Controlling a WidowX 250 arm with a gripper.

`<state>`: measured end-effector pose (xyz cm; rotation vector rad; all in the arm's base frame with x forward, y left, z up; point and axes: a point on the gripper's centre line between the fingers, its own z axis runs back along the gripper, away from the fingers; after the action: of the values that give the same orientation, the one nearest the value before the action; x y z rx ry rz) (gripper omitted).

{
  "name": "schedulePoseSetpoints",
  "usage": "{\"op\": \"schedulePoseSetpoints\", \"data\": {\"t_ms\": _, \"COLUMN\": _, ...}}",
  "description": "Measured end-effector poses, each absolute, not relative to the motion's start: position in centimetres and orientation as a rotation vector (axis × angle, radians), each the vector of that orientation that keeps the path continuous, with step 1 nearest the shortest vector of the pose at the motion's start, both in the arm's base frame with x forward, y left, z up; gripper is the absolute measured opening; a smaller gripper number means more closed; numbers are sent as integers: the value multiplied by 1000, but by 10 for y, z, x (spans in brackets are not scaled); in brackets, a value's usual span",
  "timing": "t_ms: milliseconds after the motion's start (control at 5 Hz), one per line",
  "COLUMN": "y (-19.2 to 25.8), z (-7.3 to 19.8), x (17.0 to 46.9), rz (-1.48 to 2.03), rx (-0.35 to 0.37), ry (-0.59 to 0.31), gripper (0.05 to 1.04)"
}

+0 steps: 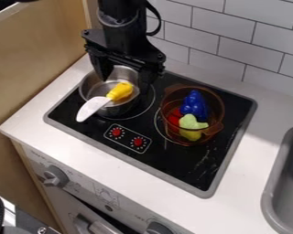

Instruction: Move the blue grapes to the bottom side of the right burner

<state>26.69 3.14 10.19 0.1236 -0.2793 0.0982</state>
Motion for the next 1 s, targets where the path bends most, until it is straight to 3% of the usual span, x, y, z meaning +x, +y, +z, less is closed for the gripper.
{"op": "schedulePoseSetpoints", "data": {"t_ms": 600, "y": -2, "z": 88, "x": 284, "rz": 187, "rx": 178, "ry": -226, "gripper": 997}}
{"op": "schedulePoseSetpoints", "data": {"t_ms": 1000, "y": -43, "z": 84, "x": 308, "rz": 255, "rx": 164, "ry": -272, "gripper": 997}}
